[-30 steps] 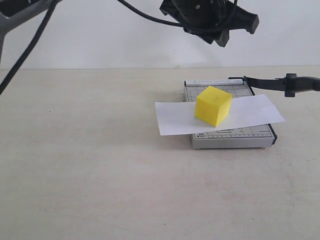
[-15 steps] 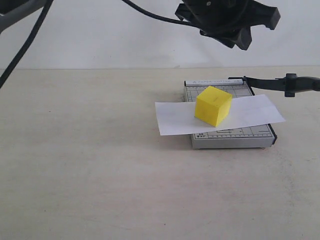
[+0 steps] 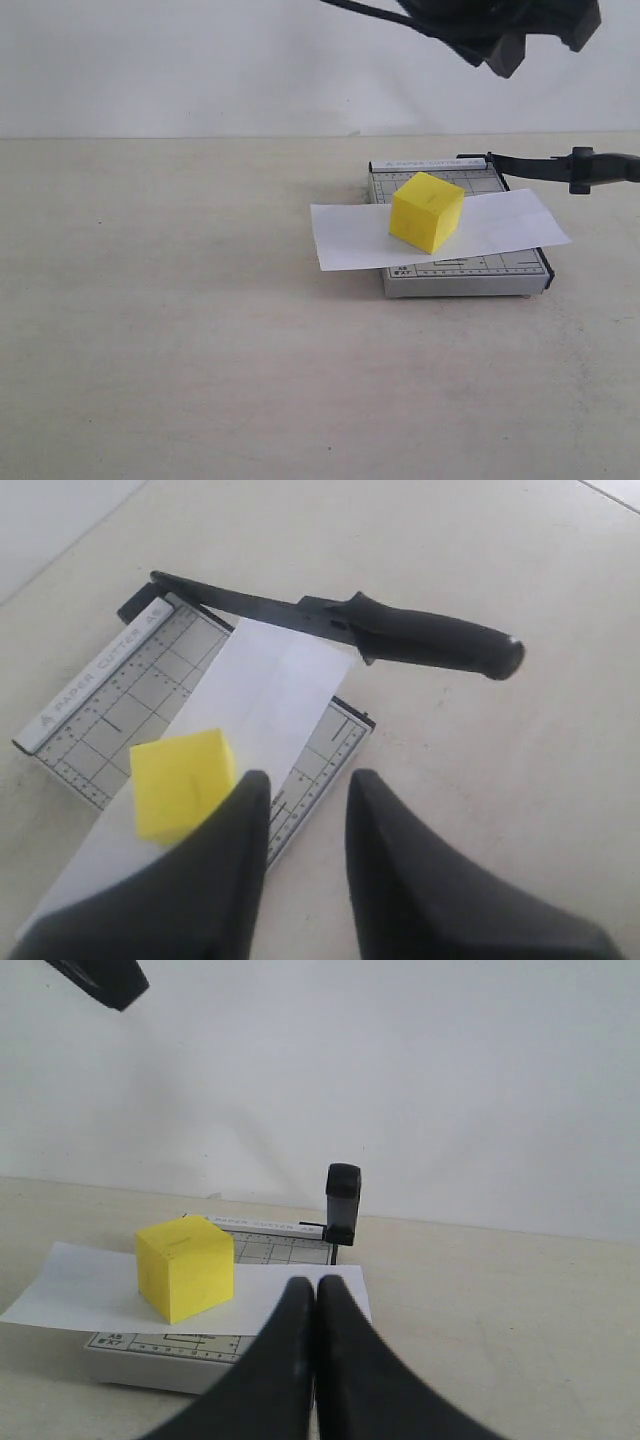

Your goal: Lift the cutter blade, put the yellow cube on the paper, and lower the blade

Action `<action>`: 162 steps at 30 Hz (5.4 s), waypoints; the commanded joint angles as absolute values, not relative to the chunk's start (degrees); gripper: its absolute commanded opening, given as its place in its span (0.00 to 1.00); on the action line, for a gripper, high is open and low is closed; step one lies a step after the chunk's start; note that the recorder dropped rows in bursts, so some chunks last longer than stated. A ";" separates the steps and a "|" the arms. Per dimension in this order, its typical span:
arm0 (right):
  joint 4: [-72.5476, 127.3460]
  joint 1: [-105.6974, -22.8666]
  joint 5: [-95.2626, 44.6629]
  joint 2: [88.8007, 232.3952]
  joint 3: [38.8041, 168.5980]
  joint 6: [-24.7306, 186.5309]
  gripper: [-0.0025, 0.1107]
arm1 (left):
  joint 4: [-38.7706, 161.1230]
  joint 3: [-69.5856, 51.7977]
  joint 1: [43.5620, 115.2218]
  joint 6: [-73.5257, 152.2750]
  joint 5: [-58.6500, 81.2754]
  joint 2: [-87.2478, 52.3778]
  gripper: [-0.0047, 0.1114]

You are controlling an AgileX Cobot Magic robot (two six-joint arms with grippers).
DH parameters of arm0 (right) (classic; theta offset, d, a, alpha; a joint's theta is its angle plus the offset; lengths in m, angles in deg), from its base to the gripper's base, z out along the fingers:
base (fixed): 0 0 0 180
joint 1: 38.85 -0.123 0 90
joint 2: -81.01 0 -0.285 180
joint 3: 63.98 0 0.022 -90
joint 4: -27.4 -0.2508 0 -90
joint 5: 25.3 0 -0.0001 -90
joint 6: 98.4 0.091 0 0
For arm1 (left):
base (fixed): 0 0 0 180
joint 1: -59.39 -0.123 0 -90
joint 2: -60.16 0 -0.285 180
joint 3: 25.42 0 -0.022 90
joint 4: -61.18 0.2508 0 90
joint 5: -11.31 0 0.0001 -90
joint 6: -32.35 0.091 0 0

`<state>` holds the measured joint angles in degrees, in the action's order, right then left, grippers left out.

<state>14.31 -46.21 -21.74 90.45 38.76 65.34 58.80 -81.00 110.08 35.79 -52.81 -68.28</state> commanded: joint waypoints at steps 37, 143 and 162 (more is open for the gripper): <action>14.17 -46.05 -22.44 90.06 38.80 65.23 0.02 | 55.81 28.39 115.40 32.35 -7.22 12.83 0.27; 4.71 -46.05 -28.63 90.06 38.80 88.02 0.02 | 67.61 51.80 90.61 38.00 1.41 52.38 0.27; 4.72 -46.05 -24.26 90.06 42.29 86.61 0.02 | 67.61 51.80 90.61 38.00 1.41 52.38 0.27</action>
<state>3.74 -46.21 -29.56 90.45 39.51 90.60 67.78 51.57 90.75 37.75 1.44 52.16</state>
